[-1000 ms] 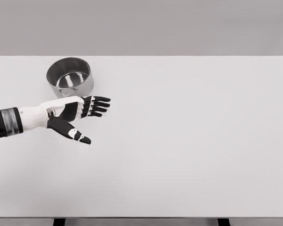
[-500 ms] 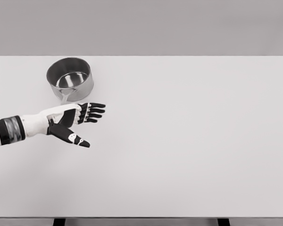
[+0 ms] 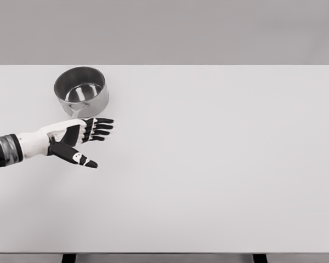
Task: Rotate pot handle
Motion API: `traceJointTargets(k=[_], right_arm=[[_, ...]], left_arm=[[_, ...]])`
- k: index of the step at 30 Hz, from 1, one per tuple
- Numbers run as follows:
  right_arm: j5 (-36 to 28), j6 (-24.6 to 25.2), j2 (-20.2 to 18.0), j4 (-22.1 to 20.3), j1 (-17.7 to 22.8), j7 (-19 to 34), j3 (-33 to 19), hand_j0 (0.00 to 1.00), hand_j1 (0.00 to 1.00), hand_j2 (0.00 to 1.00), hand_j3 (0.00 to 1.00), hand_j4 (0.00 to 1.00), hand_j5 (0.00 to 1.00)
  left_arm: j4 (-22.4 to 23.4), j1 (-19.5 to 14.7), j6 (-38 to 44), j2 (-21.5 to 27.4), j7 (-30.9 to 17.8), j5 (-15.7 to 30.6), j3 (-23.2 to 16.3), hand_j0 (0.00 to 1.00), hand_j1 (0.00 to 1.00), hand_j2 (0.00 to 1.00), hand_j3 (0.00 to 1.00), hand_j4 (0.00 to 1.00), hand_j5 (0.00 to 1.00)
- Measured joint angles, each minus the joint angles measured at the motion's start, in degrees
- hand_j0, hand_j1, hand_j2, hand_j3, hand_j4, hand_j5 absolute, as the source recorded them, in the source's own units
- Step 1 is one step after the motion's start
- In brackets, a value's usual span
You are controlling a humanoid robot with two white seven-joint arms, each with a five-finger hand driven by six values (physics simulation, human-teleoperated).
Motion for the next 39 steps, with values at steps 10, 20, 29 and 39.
traceJointTargets(k=[10,20,29,39], right_arm=[[0.0,0.0,0.0,0.0,0.0,0.0,0.0,1.0,1.0,1.0,1.0,1.0,1.0],[0.0,0.0,0.0,0.01,0.0,0.0,0.0,1.0,1.0,1.0,1.0,1.0,1.0],[0.0,0.0,0.0,0.0,0.0,0.0,-0.01,1.0,1.0,1.0,1.0,1.0,1.0],[0.0,0.0,0.0,0.0,0.0,0.0,0.0,1.0,1.0,1.0,1.0,1.0,1.0]], left_arm=[[1.79,0.35,-0.18,0.21,0.0,-0.44,0.06,1.0,1.0,1.0,1.0,1.0,1.0],[2.08,5.54,-0.23,2.43,0.0,-1.85,3.69,1.0,1.0,1.0,1.0,1.0,1.0],[2.66,6.5,-0.23,3.6,0.0,-2.81,7.29,1.0,1.0,1.0,1.0,1.0,1.0],[5.9,6.59,-0.23,3.59,0.0,-4.37,7.62,1.0,1.0,1.0,1.0,1.0,1.0]])
